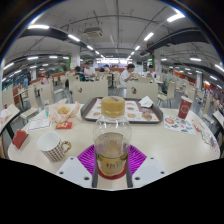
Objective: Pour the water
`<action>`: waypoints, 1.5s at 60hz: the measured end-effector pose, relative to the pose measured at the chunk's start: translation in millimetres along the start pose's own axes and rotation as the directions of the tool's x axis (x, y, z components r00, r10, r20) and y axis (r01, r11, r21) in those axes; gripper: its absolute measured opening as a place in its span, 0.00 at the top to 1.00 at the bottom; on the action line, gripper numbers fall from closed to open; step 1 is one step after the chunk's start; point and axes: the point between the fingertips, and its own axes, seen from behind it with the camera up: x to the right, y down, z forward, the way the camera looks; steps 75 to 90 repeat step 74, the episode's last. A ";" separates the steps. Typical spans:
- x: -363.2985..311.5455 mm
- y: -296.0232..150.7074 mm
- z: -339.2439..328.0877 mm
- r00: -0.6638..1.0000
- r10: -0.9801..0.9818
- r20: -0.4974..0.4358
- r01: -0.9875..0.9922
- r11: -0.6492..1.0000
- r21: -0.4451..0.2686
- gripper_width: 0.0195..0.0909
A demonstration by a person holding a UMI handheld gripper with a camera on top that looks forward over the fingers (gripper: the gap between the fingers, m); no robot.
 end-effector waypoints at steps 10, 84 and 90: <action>0.1 6.5 -1.9 1.000 0.001 0.007 -0.001 0.999 -0.055 0.33; -19.3 -40.9 -222.1 0.995 0.003 -0.098 -0.020 0.983 -0.180 0.09; -19.3 -40.9 -222.1 0.995 0.003 -0.098 -0.020 0.983 -0.180 0.09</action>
